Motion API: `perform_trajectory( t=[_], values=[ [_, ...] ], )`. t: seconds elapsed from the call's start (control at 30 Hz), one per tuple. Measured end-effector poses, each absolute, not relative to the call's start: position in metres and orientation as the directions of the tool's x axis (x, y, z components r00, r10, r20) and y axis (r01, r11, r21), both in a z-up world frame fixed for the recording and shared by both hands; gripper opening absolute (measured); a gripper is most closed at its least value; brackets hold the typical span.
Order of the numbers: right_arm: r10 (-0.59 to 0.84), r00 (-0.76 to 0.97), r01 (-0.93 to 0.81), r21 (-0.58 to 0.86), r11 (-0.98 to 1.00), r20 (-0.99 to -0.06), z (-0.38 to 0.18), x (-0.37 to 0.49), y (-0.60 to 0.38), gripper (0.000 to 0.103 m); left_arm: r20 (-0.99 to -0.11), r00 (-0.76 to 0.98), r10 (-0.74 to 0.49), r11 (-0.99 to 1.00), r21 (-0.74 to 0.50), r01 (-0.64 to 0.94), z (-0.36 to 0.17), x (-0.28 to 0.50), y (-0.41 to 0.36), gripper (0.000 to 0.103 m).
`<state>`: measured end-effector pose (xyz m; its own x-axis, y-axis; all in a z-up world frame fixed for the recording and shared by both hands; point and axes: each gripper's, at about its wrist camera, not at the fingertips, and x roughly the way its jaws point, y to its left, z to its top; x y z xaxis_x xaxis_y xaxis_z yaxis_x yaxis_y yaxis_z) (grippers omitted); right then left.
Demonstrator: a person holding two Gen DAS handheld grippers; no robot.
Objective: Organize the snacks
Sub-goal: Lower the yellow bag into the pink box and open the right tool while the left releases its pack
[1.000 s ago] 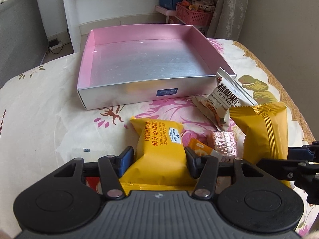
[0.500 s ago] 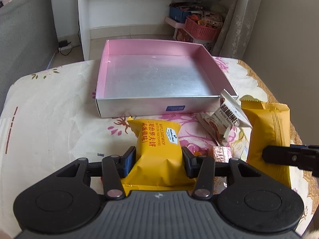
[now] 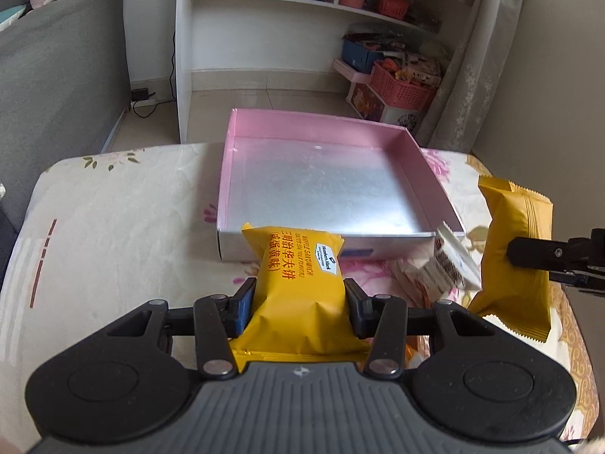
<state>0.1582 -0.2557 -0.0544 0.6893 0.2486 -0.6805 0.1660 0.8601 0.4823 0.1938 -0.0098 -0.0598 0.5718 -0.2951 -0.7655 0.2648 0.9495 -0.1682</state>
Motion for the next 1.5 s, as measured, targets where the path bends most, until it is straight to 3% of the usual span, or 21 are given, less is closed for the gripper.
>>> perform_trajectory(
  t=[0.27, 0.5, 1.13, 1.2, 1.23, 1.27, 1.37, 1.5],
  values=[
    [0.265, 0.727, 0.173, 0.543, 0.822, -0.633, -0.064, 0.195, -0.255, 0.036, -0.722, 0.633, -0.280, 0.958, -0.166, 0.235, -0.059, 0.227, -0.013, 0.044],
    [0.235, 0.752, 0.182, 0.537, 0.824, -0.615, -0.079, 0.238, -0.259, 0.036, -0.702, 0.670, -0.240, 0.962, -0.078, 0.263, -0.076, 0.252, -0.035, 0.044],
    [0.205, 0.730, 0.170, 0.464, 0.869, -0.652, -0.113, 0.274, -0.255, 0.038, -0.704, 0.686, -0.184, 0.968, -0.007, 0.253, -0.102, 0.275, -0.044, 0.045],
    [0.201, 0.739, 0.167, 0.464, 0.870, -0.643, -0.109, 0.273, -0.255, 0.039, -0.695, 0.697, -0.176, 0.967, 0.009, 0.253, -0.099, 0.272, -0.043, 0.054],
    [0.201, 0.738, 0.165, 0.462, 0.871, -0.644, -0.108, 0.272, -0.255, 0.044, -0.693, 0.699, -0.175, 0.967, 0.012, 0.254, -0.098, 0.272, -0.043, 0.074],
    [0.200, 0.738, 0.164, 0.459, 0.873, -0.644, -0.106, 0.272, -0.255, 0.052, -0.688, 0.702, -0.185, 0.966, 0.005, 0.259, -0.096, 0.271, -0.041, 0.080],
    [0.190, 0.743, 0.165, 0.451, 0.877, -0.642, -0.100, 0.268, -0.255, 0.063, -0.683, 0.702, -0.200, 0.964, -0.010, 0.265, -0.090, 0.266, -0.039, 0.085],
    [0.189, 0.745, 0.166, 0.451, 0.877, -0.640, -0.088, 0.261, -0.255, 0.068, -0.674, 0.706, -0.218, 0.962, -0.029, 0.270, -0.080, 0.258, -0.040, 0.090]
  ],
)
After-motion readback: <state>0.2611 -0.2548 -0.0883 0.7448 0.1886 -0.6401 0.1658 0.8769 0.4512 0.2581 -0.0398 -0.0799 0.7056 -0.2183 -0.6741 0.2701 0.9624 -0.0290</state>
